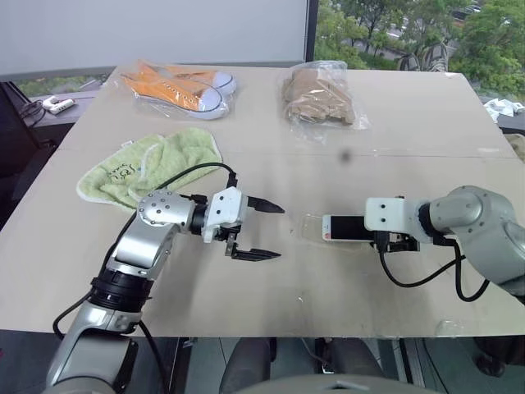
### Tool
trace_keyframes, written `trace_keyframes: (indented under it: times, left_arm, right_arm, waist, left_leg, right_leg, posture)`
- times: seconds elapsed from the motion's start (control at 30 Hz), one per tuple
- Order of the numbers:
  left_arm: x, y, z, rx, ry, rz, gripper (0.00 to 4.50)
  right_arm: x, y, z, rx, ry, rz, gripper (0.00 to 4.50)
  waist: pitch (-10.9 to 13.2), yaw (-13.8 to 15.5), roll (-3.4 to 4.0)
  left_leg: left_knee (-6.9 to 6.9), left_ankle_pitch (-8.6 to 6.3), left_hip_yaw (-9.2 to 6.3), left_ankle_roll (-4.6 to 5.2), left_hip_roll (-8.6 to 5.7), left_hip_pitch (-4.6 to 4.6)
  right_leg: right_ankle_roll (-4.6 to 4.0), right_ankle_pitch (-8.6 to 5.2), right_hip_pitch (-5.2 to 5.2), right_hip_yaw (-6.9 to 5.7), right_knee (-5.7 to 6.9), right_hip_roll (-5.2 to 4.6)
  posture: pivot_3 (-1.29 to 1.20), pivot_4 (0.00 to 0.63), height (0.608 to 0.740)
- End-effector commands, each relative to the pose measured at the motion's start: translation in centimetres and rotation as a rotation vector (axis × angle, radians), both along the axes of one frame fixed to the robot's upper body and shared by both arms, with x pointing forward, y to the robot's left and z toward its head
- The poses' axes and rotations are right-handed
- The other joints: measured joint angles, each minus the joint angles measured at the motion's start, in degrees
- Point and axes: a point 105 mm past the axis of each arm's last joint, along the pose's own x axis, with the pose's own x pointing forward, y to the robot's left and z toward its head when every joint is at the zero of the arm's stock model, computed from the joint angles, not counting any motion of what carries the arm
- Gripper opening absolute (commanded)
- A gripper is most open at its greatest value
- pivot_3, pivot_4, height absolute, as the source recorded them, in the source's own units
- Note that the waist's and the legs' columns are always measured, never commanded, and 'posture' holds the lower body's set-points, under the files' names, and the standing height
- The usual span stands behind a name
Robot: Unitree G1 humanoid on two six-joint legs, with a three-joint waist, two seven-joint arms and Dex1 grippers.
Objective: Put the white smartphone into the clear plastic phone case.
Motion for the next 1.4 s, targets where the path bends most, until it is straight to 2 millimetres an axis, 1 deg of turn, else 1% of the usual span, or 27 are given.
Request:
trace_keyframes:
  times: [0.03,0.4,0.57,0.63,0.7,0.97,1.1,1.2,1.27,1.3,1.4]
  left_arm:
    - [0.0,-0.1,0.7,-0.005,-0.040,-0.012,4.50]
    - [0.0,-0.1,0.8,-0.006,-0.048,-0.011,4.50]
    - [0.1,-0.1,0.8,-0.006,-0.050,-0.008,4.50]
    - [0.1,-0.1,0.7,-0.005,-0.050,-0.008,4.50]
    - [0.1,-0.1,0.8,-0.006,-0.050,-0.008,4.50]
    - [0.1,-0.1,0.7,-0.007,-0.052,-0.009,4.50]
    - [0.1,-0.1,0.6,-0.006,-0.049,-0.012,4.50]
    - [0.1,-0.2,0.5,-0.009,-0.046,-0.016,4.50]
    - [0.0,-0.3,0.4,-0.011,-0.045,-0.018,4.50]
    - [0.0,-0.4,0.4,-0.012,-0.044,-0.018,4.50]
    - [0.1,-0.4,0.2,-0.012,-0.042,-0.014,4.50]
  right_arm:
    - [-0.1,0.2,0.8,-0.001,-0.033,0.009,2.74]
    - [0.5,-0.1,0.2,0.008,-0.022,-0.071,2.74]
    - [0.3,0.1,0.2,0.014,-0.009,-0.059,2.74]
    - [0.2,0.2,0.2,0.018,-0.005,-0.059,3.76]
    - [0.2,0.2,0.3,0.025,-0.007,-0.061,4.45]
    - [-0.8,1.1,0.7,0.078,0.044,-0.041,4.45]
    - [-0.2,2.5,2.6,0.190,0.020,-0.037,4.45]
    - [0.1,4.8,4.5,0.378,0.023,-0.023,4.45]
    - [-0.1,5.6,5.0,0.451,0.028,0.000,3.94]
    - [-0.5,5.7,4.6,0.456,0.050,0.011,3.73]
    - [-1.1,5.3,3.2,0.460,0.103,0.004,2.29]
  waist:
    - [0.00,0.03,0.00]
    - [0.00,0.03,0.00]
    - [0.00,0.01,0.00]
    - [0.00,0.01,0.00]
    - [0.00,0.01,0.00]
    - [0.00,0.01,0.00]
    - [0.00,-0.11,0.00]
    - [-0.01,-0.25,-0.01]
    - [-0.01,0.00,-0.02]
    - [-0.01,0.21,-0.01]
    - [-0.01,0.61,-0.02]
  left_leg:
    - [0.00,0.00,0.00,0.00,0.00,0.00]
    - [0.00,0.02,0.00,-0.04,0.00,0.00]
    - [0.00,0.02,0.00,-0.04,0.00,0.00]
    - [0.00,0.02,0.00,-0.04,0.00,0.00]
    - [0.00,0.02,0.00,-0.04,0.00,0.00]
    - [0.00,0.00,0.00,0.00,0.00,0.00]
    - [0.00,0.00,-0.01,0.00,0.00,0.00]
    - [0.00,0.00,-0.01,0.00,0.00,0.02]
    - [-0.02,0.00,-0.03,-0.01,0.00,0.02]
    - [-0.02,0.01,-0.05,-0.03,-0.01,-0.01]
    - [0.00,0.03,-0.08,-0.05,-0.09,-0.06]
  right_leg:
    - [0.00,0.00,0.00,0.00,0.00,0.00]
    - [0.00,0.00,0.00,0.00,0.00,0.00]
    - [0.00,0.00,0.00,0.00,0.00,0.00]
    - [0.00,0.00,0.00,0.00,0.00,0.00]
    - [0.00,0.00,0.00,0.00,0.00,0.00]
    - [0.00,0.00,0.00,-0.01,0.00,0.00]
    - [0.00,0.00,0.00,-0.01,0.01,0.01]
    - [0.00,0.00,0.00,0.01,0.03,0.02]
    - [0.00,0.00,0.00,-0.02,0.03,0.02]
    - [0.00,0.00,0.00,-0.04,0.02,0.01]
    - [0.01,0.00,0.01,-0.08,-0.04,-0.08]
  posture:
    - [0.00,0.150,0.740]
    - [0.00,0.150,0.740]
    - [0.00,0.150,0.740]
    - [0.00,0.150,0.740]
    - [0.00,0.150,0.740]
    - [0.00,0.150,0.740]
    - [0.00,0.150,0.740]
    - [0.00,0.150,0.740]
    - [0.00,0.150,0.740]
    - [0.00,0.150,0.740]
    - [0.00,0.150,0.740]
